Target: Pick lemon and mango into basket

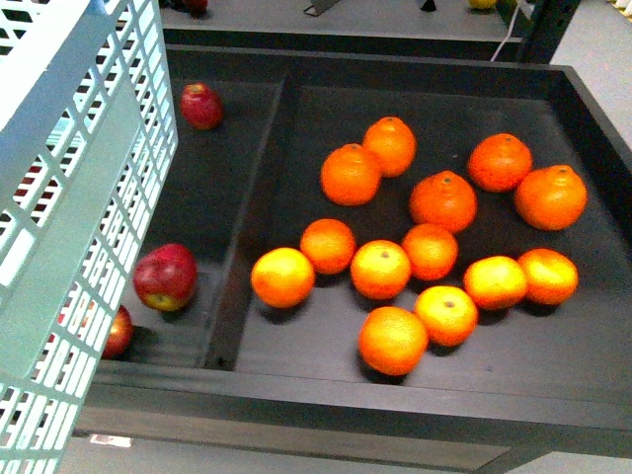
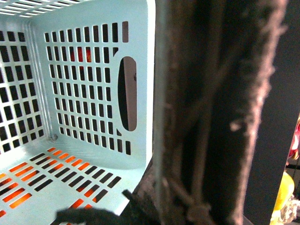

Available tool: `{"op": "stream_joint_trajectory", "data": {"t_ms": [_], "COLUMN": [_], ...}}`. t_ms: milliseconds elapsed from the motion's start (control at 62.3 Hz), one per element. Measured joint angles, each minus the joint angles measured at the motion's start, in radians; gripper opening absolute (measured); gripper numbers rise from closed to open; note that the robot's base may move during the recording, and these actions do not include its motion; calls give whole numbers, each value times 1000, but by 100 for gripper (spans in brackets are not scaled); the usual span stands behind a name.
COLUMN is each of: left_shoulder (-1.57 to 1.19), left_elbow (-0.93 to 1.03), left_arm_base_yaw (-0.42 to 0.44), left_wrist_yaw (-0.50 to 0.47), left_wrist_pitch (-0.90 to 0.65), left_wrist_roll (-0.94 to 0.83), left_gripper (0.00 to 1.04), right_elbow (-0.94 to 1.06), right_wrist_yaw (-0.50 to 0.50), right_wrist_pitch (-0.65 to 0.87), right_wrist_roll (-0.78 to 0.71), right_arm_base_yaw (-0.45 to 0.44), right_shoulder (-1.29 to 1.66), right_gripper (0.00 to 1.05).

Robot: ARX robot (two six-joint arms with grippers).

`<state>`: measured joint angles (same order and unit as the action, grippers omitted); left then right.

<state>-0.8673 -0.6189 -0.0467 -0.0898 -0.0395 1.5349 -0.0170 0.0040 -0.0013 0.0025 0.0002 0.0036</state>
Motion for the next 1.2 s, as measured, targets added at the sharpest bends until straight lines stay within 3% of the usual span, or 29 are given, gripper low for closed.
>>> {"op": "stream_joint_trajectory", "data": {"t_ms": [1205], "left_shoulder": [-1], "left_elbow": [0], "left_arm_base_yaw": [1], "left_wrist_yaw": [-3], "left_wrist_pitch": [0], "left_wrist_roll": [-1], "left_gripper": [5], "right_elbow": [0], "right_wrist_yaw": [-5], "right_wrist_pitch": [0], "right_wrist_roll": [0], "right_arm_base_yaw": [0], "right_shoulder": [0], "right_gripper": [96]}}
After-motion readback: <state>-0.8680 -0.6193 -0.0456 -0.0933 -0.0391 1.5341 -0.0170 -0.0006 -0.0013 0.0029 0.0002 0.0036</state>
